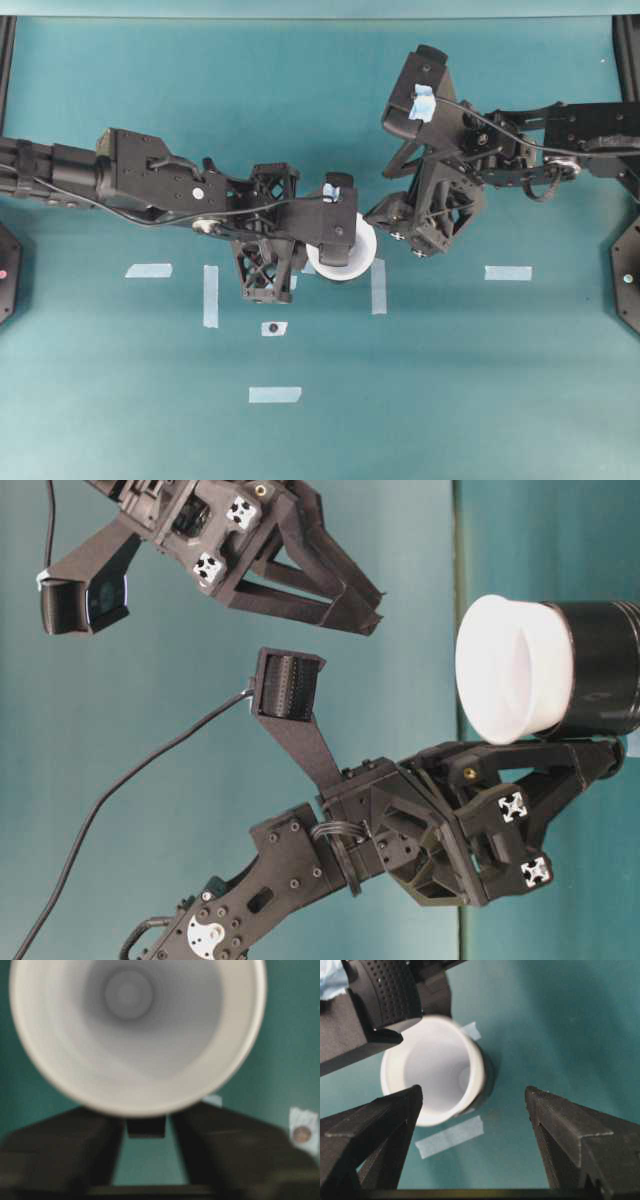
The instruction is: Holding the cup holder with the left arm, the right arm places the cup into the cup holder.
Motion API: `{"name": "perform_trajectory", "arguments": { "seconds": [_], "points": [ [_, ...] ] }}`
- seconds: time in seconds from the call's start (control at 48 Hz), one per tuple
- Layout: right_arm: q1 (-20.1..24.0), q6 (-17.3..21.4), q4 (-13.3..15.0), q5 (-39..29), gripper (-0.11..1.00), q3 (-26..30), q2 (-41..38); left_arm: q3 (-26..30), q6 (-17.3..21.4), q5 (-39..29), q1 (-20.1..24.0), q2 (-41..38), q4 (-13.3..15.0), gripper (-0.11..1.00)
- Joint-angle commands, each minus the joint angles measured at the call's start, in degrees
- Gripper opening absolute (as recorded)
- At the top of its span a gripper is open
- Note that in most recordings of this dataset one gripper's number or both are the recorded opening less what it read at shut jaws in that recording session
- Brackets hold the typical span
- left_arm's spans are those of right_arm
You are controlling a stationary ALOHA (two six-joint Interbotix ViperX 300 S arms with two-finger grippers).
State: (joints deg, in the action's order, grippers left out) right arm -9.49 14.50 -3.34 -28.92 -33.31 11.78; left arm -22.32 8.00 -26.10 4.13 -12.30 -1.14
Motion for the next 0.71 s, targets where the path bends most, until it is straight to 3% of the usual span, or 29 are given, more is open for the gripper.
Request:
{"name": "perform_trajectory", "arguments": {
  "seconds": [0.0, 0.083, 0.146, 0.687],
  "points": [
    [0.2, 1.0, -0.1, 0.4, 0.90, 0.4, 3.2, 0.7, -0.1, 0.2, -0.2, 1.5, -0.1, 0.59],
    [0.2, 1.1, -0.1, 0.4, 0.90, 0.4, 3.2, 0.9, 0.0, 0.2, -0.1, 1.6, -0.1, 0.81],
    [0.2, 1.1, -0.1, 0.4, 0.90, 0.3, 3.2, 0.9, 0.1, 0.2, -0.1, 1.7, -0.1, 0.89],
    [0.5, 0.9, -0.1, 0.4, 0.90, -0.2, 3.3, 0.1, 0.2, 0.1, -0.1, 3.8, -0.1, 0.86]
  ]
}}
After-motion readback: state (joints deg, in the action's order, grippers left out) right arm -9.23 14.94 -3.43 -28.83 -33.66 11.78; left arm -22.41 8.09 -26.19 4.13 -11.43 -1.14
